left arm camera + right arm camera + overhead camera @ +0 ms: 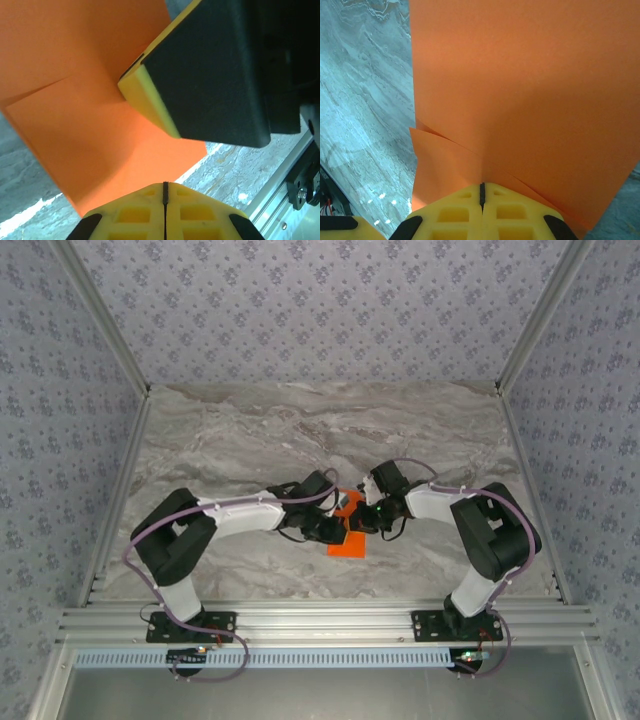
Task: Fold a paper plane with a square sheet of paper (fold left side to right side)
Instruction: Fold the triangle a second time at the center of the table.
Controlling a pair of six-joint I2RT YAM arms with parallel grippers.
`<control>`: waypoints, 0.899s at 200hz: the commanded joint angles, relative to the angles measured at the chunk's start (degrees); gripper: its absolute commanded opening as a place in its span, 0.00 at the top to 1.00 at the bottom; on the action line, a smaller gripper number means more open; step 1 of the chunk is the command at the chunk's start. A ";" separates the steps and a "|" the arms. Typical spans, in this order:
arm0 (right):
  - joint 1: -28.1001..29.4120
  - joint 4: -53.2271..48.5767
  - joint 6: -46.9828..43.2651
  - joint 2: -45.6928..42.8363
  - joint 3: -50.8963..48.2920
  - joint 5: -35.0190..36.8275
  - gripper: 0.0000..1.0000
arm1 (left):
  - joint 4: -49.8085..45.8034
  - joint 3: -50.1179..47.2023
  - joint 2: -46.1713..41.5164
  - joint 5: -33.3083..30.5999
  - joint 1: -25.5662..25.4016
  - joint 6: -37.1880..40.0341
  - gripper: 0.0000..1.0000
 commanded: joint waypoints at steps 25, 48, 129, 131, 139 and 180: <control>0.23 -4.84 -1.19 1.82 -0.35 3.30 1.00 | 0.14 2.40 4.21 0.80 0.11 1.44 0.94; 0.22 -5.43 -1.37 1.94 -0.04 3.86 1.00 | -0.07 2.15 5.33 0.38 0.11 1.52 0.94; 0.18 -8.49 -2.44 2.32 0.70 5.79 1.00 | -1.23 -2.20 5.31 -2.19 0.10 1.14 0.95; 0.17 -8.52 -2.46 2.37 0.69 5.83 1.00 | -1.22 -2.46 5.28 -2.19 0.11 1.10 0.95; 0.19 -8.73 -2.55 2.46 0.64 5.94 1.00 | -1.22 -3.22 4.97 -2.19 0.11 0.92 0.95; -0.01 -9.33 -2.71 3.07 0.70 6.41 1.00 | -1.75 -7.47 1.94 -3.02 0.11 0.44 0.95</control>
